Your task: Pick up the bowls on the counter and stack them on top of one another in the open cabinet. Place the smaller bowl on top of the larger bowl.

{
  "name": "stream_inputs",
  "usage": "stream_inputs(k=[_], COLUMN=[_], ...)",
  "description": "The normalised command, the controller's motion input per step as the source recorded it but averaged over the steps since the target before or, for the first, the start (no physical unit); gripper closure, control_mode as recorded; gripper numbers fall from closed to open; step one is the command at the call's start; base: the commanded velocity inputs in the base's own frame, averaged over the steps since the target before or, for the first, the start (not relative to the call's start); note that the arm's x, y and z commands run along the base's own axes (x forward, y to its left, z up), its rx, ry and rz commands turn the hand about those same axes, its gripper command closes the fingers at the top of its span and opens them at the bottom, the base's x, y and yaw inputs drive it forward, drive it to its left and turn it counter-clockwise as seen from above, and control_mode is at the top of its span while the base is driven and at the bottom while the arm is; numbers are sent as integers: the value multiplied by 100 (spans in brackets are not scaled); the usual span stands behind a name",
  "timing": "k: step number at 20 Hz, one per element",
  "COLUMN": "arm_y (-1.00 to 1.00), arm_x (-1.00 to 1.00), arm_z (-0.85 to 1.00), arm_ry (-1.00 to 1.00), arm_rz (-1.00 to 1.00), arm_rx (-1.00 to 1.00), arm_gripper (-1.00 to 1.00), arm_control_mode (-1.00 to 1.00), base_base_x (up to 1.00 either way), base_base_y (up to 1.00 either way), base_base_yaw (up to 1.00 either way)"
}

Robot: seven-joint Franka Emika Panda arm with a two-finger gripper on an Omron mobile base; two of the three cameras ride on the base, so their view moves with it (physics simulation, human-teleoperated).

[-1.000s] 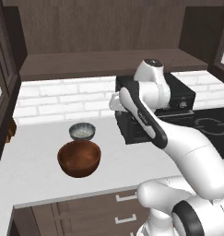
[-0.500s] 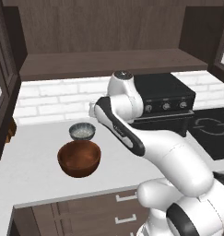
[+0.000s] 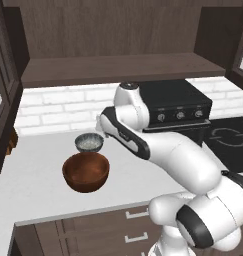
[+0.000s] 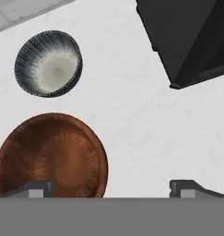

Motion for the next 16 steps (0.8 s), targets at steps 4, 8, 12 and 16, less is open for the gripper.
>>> stream_inputs(k=[4, 8, 12, 16], arm_y=[8, 21, 12, 9], arm_x=[26, 28, 29, 39], arm_z=[-27, -13, -24, -29], arm_ry=[0, 0, 0, 0], arm_rz=[-4, -4, -1, -1], arm_rx=[0, -2, 0, 0], arm_gripper=[-100, -100, -100, -100], arm_control_mode=[-100, -100, -100, -100], base_base_x=[0, 0, 0, 0], base_base_y=[0, 0, 0, 0], base_base_yaw=[0, 0, 0, 0])
